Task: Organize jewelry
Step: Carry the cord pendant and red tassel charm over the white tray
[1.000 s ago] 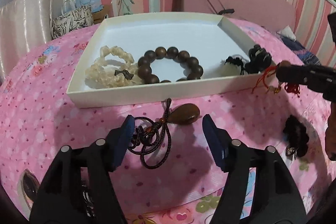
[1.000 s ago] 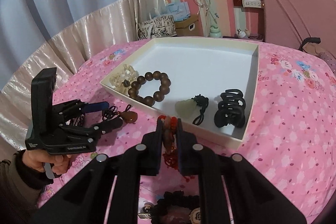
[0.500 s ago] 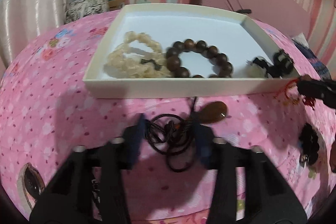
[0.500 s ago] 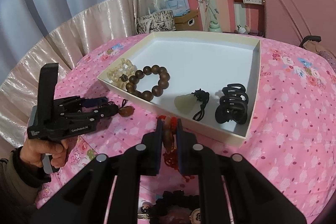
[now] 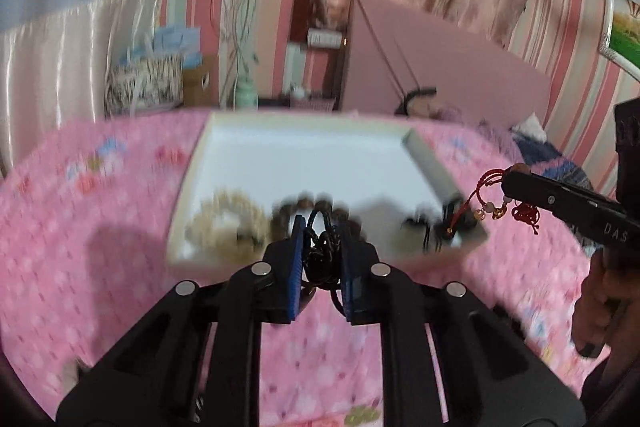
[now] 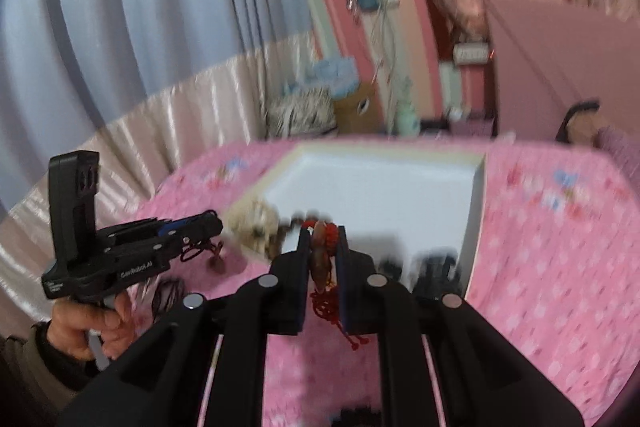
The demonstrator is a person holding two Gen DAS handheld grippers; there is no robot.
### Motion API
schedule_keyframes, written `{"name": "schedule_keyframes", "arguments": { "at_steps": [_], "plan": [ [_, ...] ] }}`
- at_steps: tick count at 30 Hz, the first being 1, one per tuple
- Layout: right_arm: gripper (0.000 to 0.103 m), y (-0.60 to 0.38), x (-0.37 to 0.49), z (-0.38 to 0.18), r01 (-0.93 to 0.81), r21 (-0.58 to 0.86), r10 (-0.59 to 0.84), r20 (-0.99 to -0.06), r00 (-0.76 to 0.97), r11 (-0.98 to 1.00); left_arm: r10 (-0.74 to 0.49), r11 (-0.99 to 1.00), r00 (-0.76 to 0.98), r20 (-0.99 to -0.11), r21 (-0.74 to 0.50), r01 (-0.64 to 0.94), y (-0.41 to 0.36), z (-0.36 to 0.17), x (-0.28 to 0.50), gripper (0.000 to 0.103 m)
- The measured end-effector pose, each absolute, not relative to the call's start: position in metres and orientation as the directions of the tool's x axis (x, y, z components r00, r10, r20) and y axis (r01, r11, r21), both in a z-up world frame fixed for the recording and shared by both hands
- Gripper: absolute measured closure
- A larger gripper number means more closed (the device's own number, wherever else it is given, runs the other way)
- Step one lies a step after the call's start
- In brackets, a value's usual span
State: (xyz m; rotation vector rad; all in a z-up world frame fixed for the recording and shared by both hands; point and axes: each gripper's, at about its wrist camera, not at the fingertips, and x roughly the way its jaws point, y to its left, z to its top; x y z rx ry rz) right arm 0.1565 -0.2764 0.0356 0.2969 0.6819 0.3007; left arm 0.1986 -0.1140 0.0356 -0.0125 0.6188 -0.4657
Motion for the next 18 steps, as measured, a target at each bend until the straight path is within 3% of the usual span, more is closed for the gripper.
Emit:
{"name": "schedule_keyframes", "arguments": {
  "at_steps": [5, 10, 18],
  "plan": [
    [0.091, -0.274, 0.179, 0.057, -0.064, 0.301, 0.222, -0.526, 0.821, 0.951, -0.472, 0.880, 0.740, -0.479, -0.203, 0.430, -0.115, 0.065, 0.213, 0.090],
    [0.091, -0.281, 0.192, 0.032, -0.003, 0.365, 0.190, -0.476, 0.859, 0.931, -0.475, 0.878, 0.775, -0.417, -0.159, 0.452, -0.132, 0.058, 0.223, 0.090],
    [0.091, -0.276, 0.202, -0.002, 0.030, 0.316, 0.154, -0.541, 0.826, 0.948, -0.461, 0.886, 0.770, -0.441, -0.175, 0.430, -0.131, 0.017, 0.244, 0.090]
  ]
}}
